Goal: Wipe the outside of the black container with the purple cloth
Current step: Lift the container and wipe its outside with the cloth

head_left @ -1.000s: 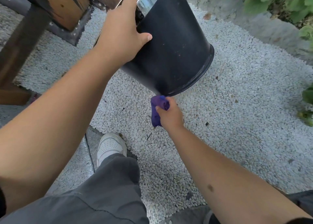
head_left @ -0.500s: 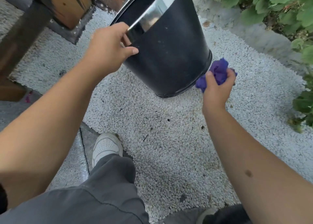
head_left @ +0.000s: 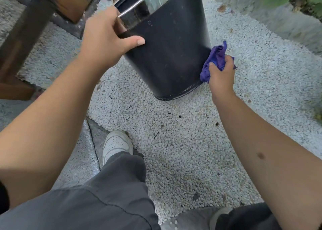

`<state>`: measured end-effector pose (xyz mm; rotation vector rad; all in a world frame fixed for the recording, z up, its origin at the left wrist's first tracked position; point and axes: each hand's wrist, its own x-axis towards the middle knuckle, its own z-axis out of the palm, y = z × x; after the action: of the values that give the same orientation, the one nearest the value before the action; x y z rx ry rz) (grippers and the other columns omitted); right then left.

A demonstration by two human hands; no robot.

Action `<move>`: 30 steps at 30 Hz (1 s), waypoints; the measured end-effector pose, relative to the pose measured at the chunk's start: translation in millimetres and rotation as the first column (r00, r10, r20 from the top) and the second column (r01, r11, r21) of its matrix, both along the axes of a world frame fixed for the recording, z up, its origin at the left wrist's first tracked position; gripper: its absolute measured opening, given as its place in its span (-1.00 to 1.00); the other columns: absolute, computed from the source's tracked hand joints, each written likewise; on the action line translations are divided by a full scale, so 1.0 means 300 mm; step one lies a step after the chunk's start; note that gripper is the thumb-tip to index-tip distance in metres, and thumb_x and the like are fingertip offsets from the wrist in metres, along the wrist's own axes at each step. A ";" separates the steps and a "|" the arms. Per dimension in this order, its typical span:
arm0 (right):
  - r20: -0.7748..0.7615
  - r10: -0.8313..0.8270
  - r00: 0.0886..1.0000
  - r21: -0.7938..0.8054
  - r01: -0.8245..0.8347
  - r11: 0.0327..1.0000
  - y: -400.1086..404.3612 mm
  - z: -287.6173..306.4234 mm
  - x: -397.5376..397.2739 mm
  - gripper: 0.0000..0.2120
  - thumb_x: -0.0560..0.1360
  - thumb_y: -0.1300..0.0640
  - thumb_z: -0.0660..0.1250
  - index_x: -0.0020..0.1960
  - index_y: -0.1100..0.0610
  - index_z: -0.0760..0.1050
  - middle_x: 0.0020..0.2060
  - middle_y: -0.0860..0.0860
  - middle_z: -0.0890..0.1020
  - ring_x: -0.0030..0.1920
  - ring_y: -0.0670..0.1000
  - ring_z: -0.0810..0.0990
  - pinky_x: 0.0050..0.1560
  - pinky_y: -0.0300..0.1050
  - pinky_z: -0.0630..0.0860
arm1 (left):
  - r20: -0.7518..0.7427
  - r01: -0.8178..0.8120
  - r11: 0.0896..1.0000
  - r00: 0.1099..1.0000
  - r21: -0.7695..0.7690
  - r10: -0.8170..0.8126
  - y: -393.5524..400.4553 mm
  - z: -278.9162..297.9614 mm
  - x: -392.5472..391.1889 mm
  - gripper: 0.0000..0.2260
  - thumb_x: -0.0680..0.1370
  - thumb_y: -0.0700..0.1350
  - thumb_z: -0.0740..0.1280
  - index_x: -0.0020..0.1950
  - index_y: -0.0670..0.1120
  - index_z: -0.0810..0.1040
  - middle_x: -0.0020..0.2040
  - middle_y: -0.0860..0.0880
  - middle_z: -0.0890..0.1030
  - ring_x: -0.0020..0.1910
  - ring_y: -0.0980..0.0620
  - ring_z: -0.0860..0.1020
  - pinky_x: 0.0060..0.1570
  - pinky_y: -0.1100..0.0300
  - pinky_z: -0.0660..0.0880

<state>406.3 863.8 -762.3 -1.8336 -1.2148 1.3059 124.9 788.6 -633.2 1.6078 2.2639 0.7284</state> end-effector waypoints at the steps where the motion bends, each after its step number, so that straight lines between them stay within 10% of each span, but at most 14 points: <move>1: -0.004 -0.002 1.000 -0.003 0.002 1.000 -0.009 -0.005 0.001 -0.53 0.51 0.03 0.27 0.40 0.01 0.34 0.21 0.04 0.53 0.13 0.01 0.56 0.22 -0.01 0.51 | 0.003 -0.026 1.000 1.000 -0.005 0.026 -0.002 -0.011 -0.003 -0.55 0.36 0.22 0.51 -0.17 -0.07 0.38 -0.35 0.19 0.36 -0.24 0.06 0.38 -0.31 0.15 0.20; 10: -0.116 -0.180 0.977 0.006 0.182 0.983 -0.180 0.025 -0.084 -0.59 0.41 0.06 0.30 0.25 -0.07 0.36 -0.12 -0.17 0.58 -0.18 -0.16 0.60 -0.08 -0.02 0.55 | -0.045 -0.061 0.997 0.997 -0.037 0.059 0.101 0.029 0.050 -0.57 0.39 0.26 0.44 -0.26 0.01 0.30 -0.35 0.12 0.35 -0.20 0.00 0.40 -0.27 0.18 0.21; 17: -0.098 -0.195 0.976 -0.006 0.195 0.981 -0.365 0.001 -0.151 -0.57 0.45 0.09 0.40 0.24 -0.09 0.32 -0.10 -0.20 0.57 -0.20 -0.36 0.55 -0.26 -0.51 0.38 | -0.067 -0.019 0.998 0.998 -0.066 0.014 0.115 0.057 0.108 -0.51 0.41 0.22 0.46 -0.34 0.06 0.17 -0.37 0.14 0.32 -0.22 0.03 0.39 -0.27 0.19 0.21; 23: 0.036 0.030 0.999 -0.008 -0.030 1.000 -0.480 -0.026 -0.215 -0.59 0.44 0.20 0.40 0.14 -0.05 0.27 -0.13 0.00 0.58 -0.20 0.02 0.57 -0.30 -0.14 0.40 | -0.094 -0.017 0.997 0.996 -0.080 0.009 0.102 0.065 0.144 -0.50 0.40 0.24 0.46 -0.35 0.05 0.17 -0.39 0.16 0.32 -0.25 0.04 0.39 -0.34 0.20 0.10; 30: 0.033 0.230 0.973 -0.125 -0.225 0.966 -0.515 -0.049 -0.264 -0.67 0.46 0.31 0.30 0.04 -0.05 0.30 -0.11 0.01 0.55 -0.17 0.01 0.51 -0.32 -0.13 0.38 | -0.153 0.025 0.997 0.988 -0.078 -0.037 0.095 0.059 0.159 -0.54 0.39 0.30 0.44 -0.18 -0.04 0.38 -0.28 0.09 0.45 -0.21 -0.03 0.46 -0.27 0.11 0.29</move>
<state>327.1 709.4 -777.1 -1.8597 -1.4351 1.4970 172.5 817.0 -615.6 1.7134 2.3353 0.5197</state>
